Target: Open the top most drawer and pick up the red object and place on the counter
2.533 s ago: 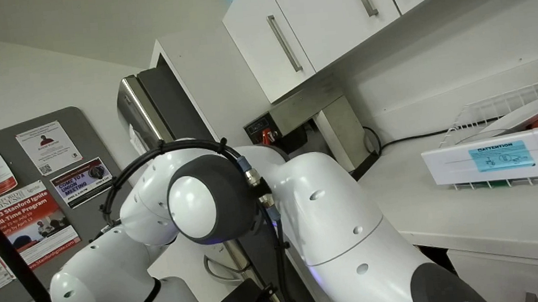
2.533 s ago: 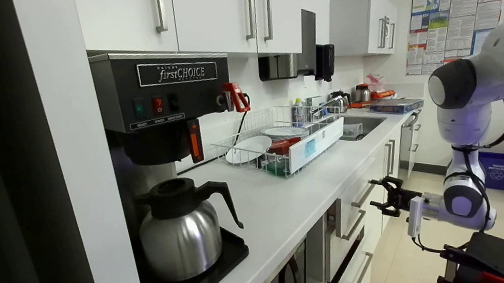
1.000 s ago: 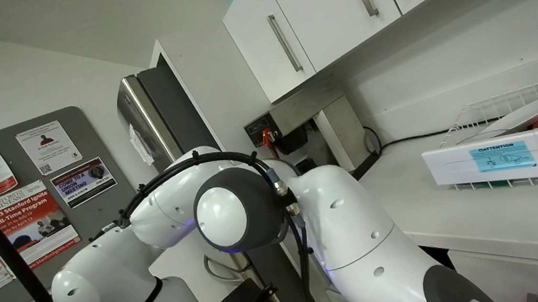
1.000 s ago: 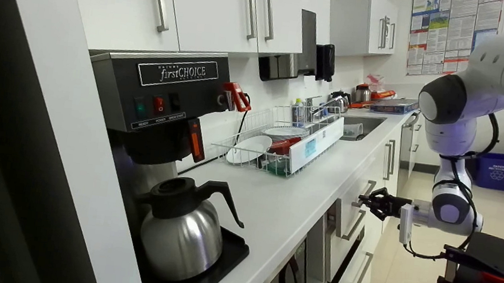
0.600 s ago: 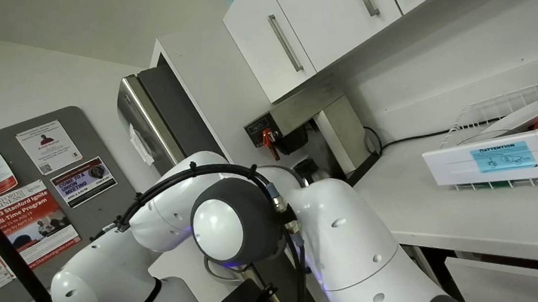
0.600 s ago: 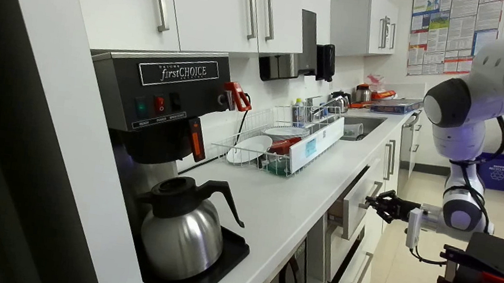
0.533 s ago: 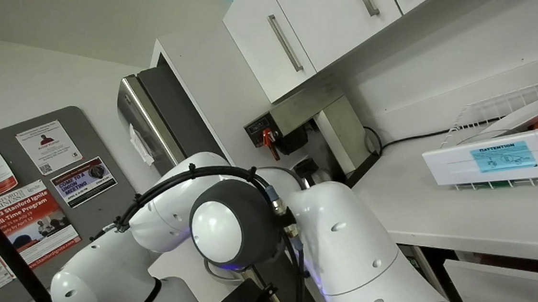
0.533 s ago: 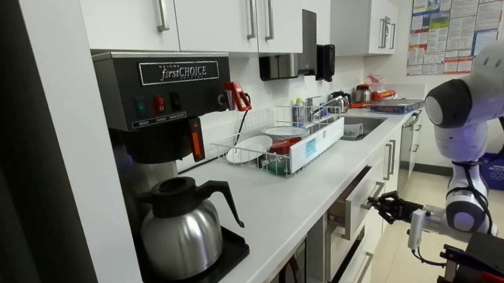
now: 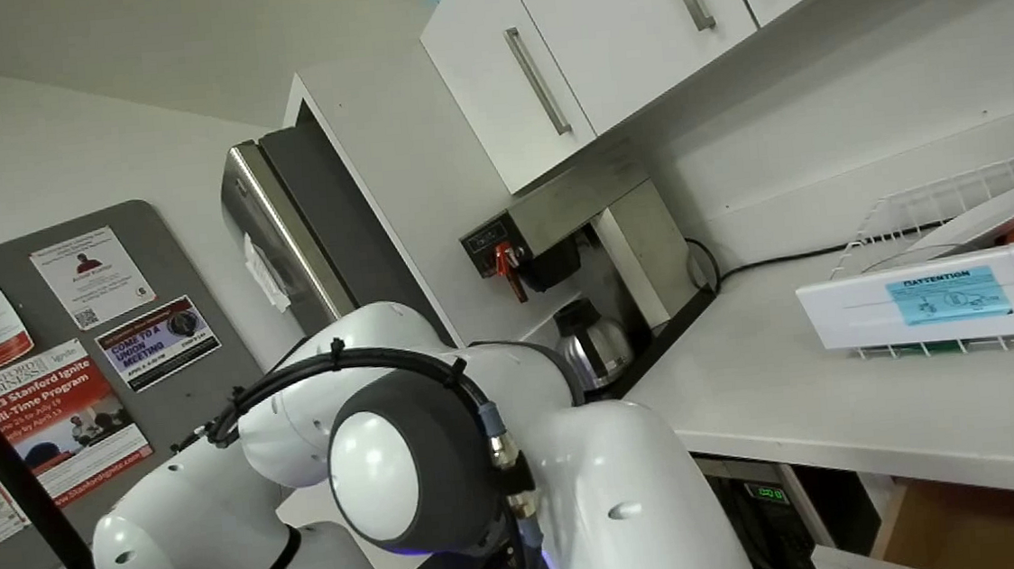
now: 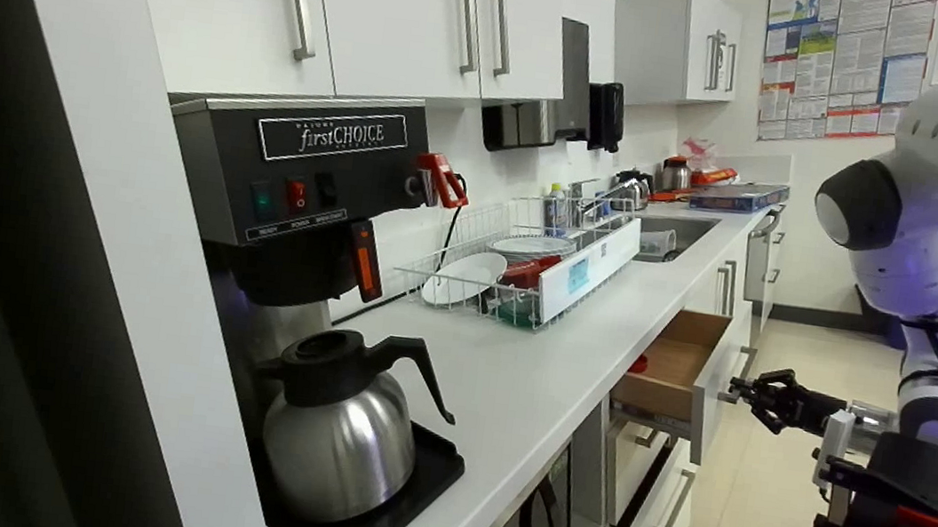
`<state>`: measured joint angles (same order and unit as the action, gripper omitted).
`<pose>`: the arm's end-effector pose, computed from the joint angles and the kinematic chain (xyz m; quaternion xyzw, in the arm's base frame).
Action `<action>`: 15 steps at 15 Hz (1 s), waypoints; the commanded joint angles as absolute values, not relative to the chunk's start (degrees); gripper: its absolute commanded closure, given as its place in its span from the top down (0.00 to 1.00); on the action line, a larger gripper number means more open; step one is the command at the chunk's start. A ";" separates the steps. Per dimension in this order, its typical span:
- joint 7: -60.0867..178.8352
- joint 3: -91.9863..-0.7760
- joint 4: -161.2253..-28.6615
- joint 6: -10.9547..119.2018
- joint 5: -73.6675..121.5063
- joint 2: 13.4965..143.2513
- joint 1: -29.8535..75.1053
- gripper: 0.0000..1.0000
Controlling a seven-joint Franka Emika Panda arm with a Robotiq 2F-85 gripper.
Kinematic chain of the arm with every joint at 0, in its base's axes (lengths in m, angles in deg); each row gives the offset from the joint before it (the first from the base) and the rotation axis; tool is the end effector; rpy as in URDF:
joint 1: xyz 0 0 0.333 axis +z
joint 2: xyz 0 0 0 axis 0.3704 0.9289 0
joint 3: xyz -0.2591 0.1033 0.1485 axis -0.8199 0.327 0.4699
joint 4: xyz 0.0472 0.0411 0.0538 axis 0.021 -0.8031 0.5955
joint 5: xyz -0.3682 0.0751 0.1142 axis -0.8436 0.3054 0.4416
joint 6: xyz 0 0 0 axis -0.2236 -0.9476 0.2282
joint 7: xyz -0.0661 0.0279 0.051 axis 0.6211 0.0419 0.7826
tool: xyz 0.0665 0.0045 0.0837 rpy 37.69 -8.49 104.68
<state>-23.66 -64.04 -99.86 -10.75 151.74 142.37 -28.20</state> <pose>0.2488 -0.4434 -0.1211 -0.5140 0.4490 -0.5066 0.5268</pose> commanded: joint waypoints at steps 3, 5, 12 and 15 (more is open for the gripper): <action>-24.78 -66.31 -99.58 -11.33 151.97 145.03 -32.30 0.04; -25.44 -67.31 -100.70 -12.02 151.08 144.55 -33.14 0.04; -26.94 -70.32 -103.70 -13.64 148.82 142.61 -35.02 0.04; -28.24 -71.25 -106.54 -14.03 147.65 140.14 -33.94 0.48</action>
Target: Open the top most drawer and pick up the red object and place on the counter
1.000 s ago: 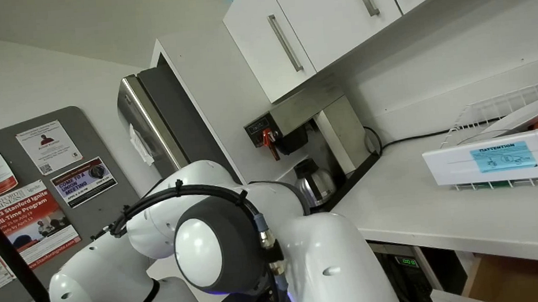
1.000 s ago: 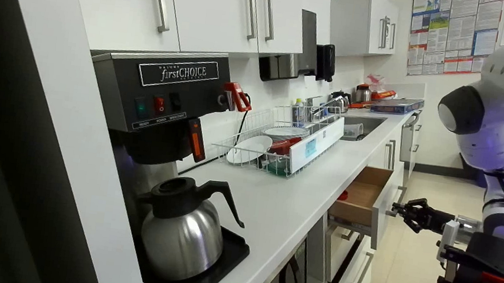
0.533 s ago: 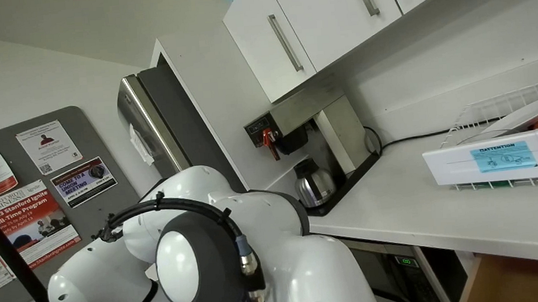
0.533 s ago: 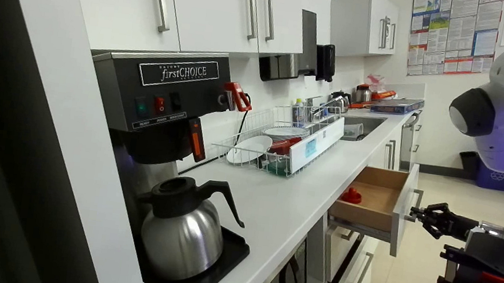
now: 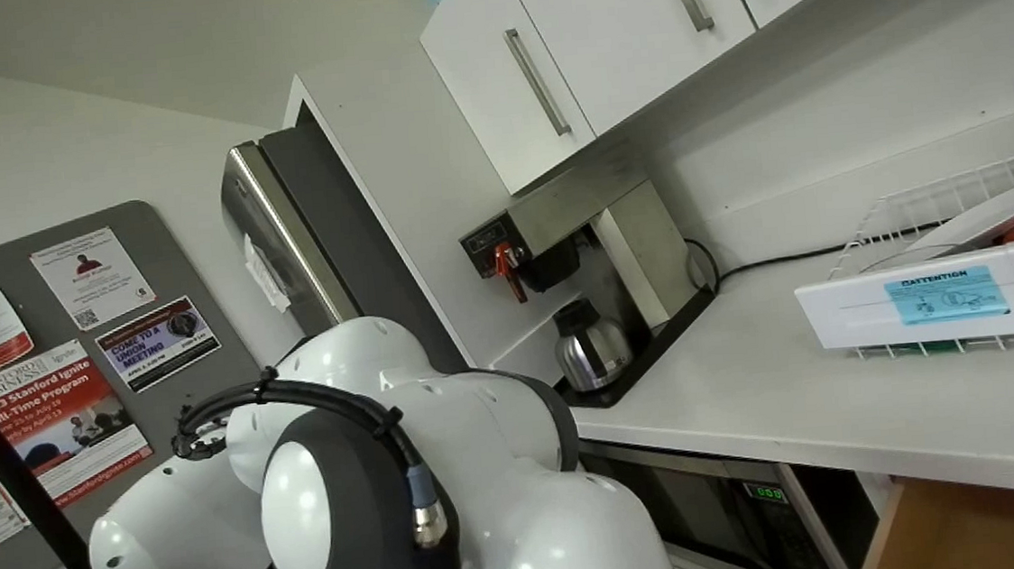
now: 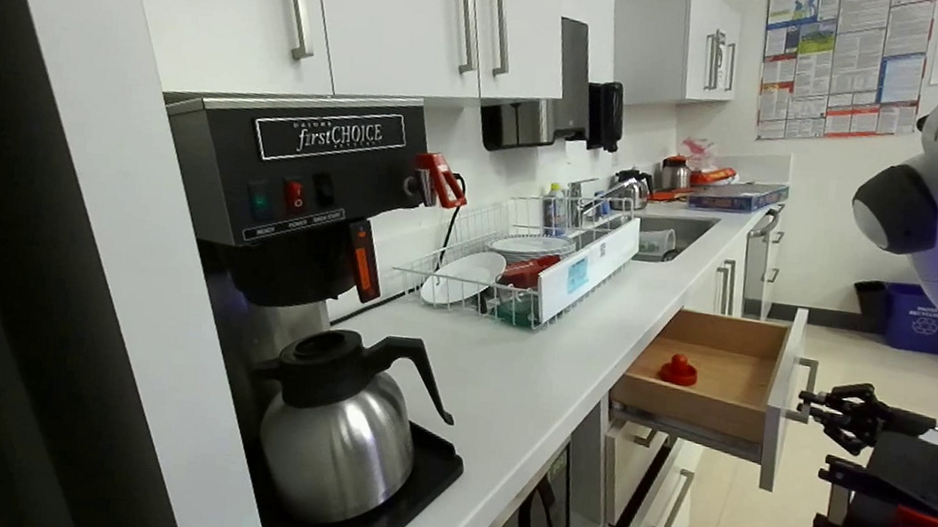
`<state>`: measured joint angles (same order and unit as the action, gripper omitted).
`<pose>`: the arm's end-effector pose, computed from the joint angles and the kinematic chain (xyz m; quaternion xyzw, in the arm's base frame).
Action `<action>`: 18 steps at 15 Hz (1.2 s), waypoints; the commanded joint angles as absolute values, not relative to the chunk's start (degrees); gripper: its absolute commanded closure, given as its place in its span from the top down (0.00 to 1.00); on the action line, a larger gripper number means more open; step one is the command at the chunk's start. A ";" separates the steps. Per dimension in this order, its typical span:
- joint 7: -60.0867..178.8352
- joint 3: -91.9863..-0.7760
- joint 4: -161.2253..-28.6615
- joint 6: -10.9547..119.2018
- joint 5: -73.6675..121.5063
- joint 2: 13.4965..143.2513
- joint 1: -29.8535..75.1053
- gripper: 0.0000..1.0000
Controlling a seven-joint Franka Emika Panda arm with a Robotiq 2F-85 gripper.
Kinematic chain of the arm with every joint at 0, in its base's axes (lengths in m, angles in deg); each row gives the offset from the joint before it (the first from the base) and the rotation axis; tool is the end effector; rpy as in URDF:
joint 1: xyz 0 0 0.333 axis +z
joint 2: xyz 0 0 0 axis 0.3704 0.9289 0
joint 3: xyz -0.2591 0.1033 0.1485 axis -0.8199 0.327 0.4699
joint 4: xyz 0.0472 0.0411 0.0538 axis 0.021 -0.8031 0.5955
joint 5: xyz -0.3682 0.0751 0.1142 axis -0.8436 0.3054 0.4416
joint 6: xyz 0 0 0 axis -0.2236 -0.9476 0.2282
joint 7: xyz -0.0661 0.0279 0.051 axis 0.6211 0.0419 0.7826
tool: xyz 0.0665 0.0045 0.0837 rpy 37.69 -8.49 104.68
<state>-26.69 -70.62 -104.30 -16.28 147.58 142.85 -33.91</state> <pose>0.1377 -0.4573 -0.1146 -0.5197 0.4726 -0.5150 0.4912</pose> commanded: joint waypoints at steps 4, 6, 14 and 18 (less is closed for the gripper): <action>-31.31 -74.71 -114.68 -14.84 143.24 132.57 -30.93 0.79; -31.93 -77.78 -120.42 -13.51 139.54 127.15 -28.02 0.94; -38.36 -95.65 -137.95 0.18 131.31 106.92 -8.78 1.00; -37.48 -97.25 -136.08 4.07 129.11 105.27 -6.39 1.00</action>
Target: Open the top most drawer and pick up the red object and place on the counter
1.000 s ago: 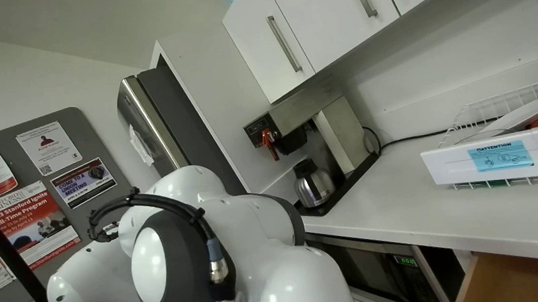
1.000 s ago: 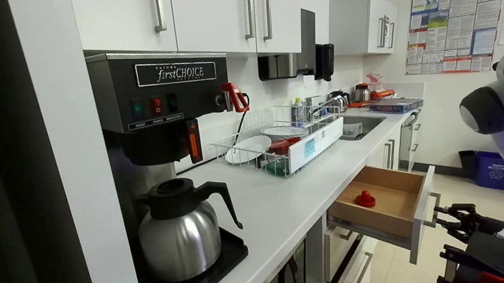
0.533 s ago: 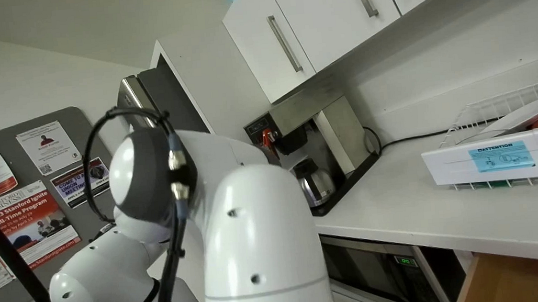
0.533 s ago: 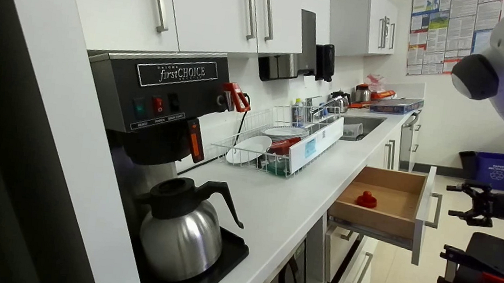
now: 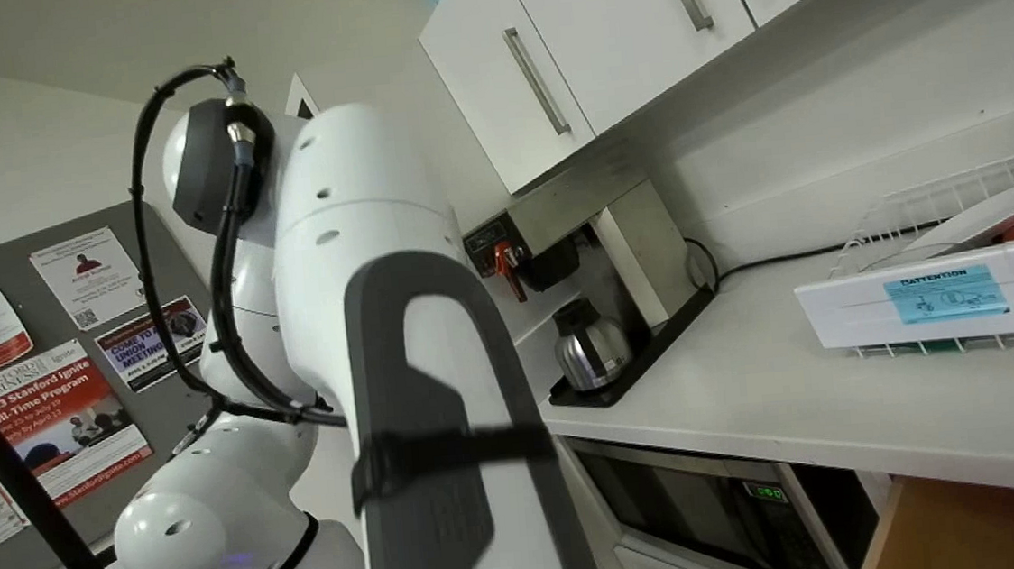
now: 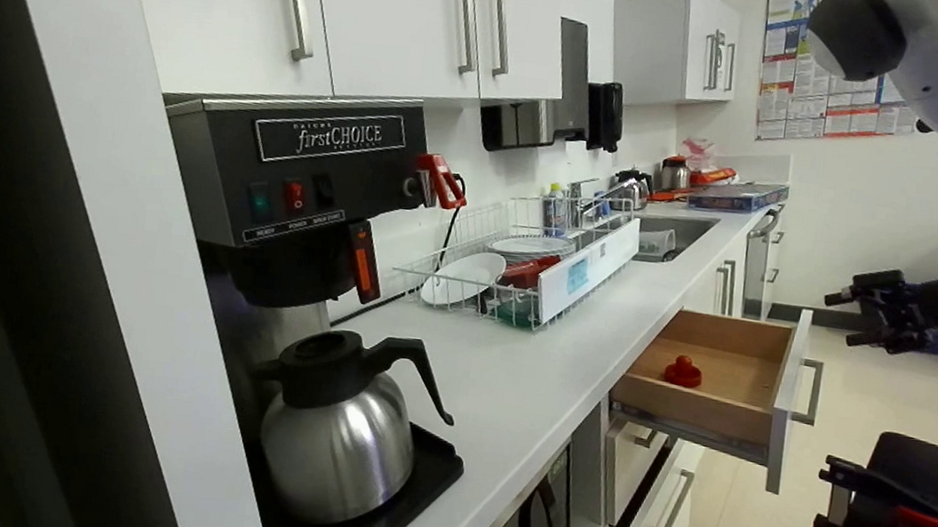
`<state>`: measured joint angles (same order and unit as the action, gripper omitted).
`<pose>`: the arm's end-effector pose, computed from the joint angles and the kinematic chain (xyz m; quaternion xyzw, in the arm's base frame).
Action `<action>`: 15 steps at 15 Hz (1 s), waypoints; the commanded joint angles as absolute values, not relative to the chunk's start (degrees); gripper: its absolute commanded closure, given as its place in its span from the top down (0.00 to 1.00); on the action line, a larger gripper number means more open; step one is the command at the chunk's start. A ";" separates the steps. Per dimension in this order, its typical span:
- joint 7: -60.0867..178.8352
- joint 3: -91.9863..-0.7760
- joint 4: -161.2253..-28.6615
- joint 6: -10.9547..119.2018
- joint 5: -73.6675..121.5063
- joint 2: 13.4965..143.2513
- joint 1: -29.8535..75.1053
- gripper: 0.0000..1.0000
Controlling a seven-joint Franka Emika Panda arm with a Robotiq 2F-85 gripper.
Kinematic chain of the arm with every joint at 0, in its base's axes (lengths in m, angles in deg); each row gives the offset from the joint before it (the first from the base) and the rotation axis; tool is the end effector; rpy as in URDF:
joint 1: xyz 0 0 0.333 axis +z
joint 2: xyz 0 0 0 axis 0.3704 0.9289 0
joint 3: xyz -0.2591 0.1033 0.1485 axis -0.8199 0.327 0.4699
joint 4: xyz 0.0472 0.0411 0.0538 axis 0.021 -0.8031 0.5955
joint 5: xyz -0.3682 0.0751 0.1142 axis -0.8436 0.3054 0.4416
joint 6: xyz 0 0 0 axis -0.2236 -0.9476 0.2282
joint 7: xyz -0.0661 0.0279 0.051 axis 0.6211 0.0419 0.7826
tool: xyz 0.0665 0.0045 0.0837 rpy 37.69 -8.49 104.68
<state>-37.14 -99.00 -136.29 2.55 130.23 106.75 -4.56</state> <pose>0.1278 -0.4485 0.1315 -0.7335 0.4136 -0.4449 0.3051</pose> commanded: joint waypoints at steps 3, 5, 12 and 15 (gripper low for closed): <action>-37.36 -96.74 -136.39 5.82 128.60 103.31 -5.60 1.00; -37.40 -96.23 -136.28 5.70 128.68 104.09 -6.58 1.00; -43.19 -103.00 -136.88 17.90 122.89 97.44 2.84 1.00; -43.13 -106.09 -135.94 27.31 115.55 92.49 9.35 1.00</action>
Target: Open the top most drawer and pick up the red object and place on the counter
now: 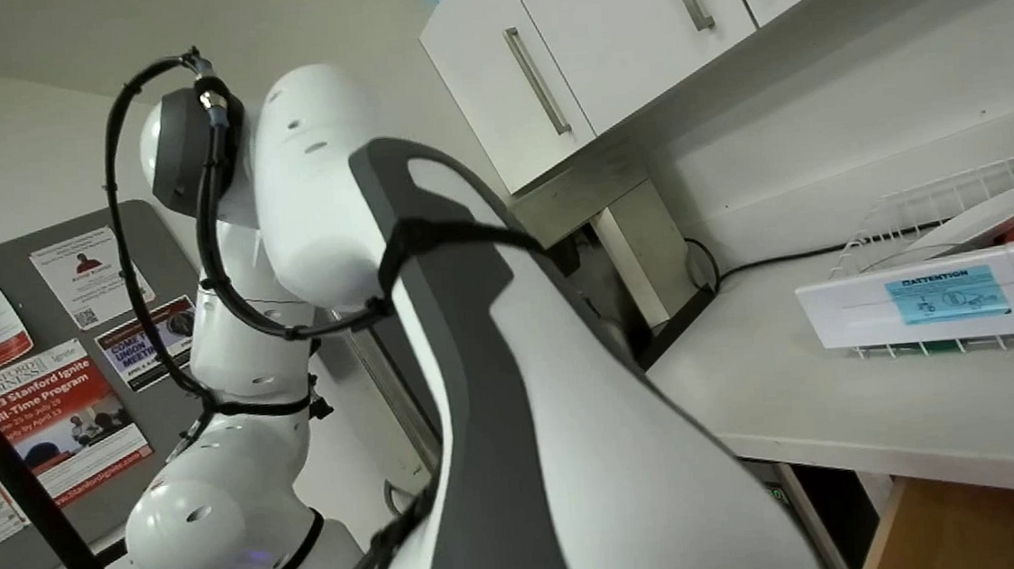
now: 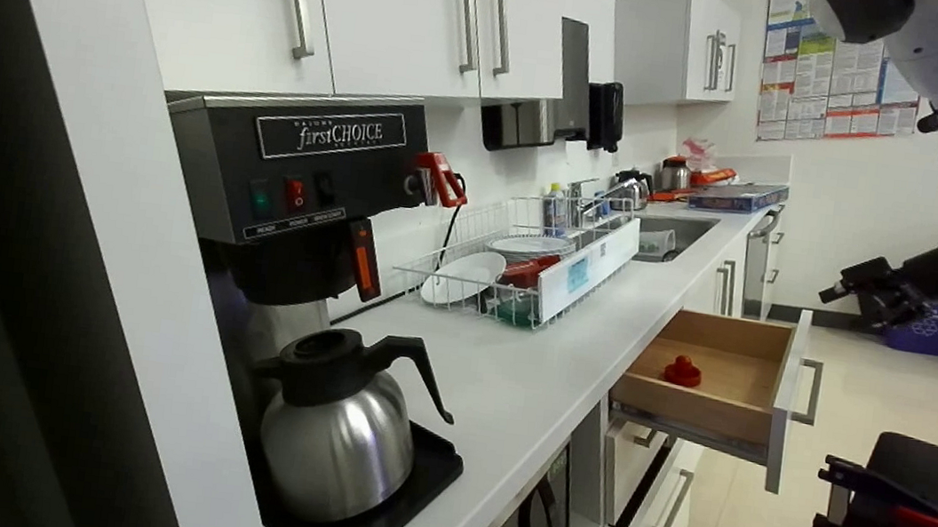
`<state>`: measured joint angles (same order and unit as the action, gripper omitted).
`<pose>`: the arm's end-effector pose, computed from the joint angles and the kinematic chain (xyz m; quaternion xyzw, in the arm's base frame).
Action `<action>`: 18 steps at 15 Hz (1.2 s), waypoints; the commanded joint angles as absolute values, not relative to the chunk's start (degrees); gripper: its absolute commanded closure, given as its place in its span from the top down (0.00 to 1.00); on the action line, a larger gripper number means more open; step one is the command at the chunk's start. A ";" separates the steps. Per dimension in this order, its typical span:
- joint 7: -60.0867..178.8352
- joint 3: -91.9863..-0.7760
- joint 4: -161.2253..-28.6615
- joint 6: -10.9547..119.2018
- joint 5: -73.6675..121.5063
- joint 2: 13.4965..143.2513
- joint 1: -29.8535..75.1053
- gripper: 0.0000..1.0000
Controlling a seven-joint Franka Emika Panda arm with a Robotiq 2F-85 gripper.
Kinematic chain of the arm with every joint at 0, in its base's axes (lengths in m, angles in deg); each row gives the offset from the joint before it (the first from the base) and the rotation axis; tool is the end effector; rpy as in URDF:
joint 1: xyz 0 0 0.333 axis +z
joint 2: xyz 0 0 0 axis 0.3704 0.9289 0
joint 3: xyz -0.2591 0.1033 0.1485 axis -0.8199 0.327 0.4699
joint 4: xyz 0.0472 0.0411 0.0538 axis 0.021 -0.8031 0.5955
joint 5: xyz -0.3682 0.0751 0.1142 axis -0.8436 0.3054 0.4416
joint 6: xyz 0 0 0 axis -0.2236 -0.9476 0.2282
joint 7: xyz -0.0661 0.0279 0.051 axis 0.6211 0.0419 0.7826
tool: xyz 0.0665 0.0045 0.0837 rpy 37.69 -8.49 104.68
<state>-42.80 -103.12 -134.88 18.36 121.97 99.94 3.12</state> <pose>0.1497 -0.4663 0.1748 -0.8323 0.3353 -0.3896 0.2073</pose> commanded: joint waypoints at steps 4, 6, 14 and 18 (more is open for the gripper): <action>-42.91 -103.62 -134.90 42.95 105.37 86.24 15.33 1.00; -44.59 -99.56 -134.29 51.36 103.56 84.75 15.69 1.00; -72.26 -75.19 -127.22 56.20 114.77 89.26 -0.76 1.00; -70.30 -73.11 -127.96 58.45 112.68 88.64 -2.34 1.00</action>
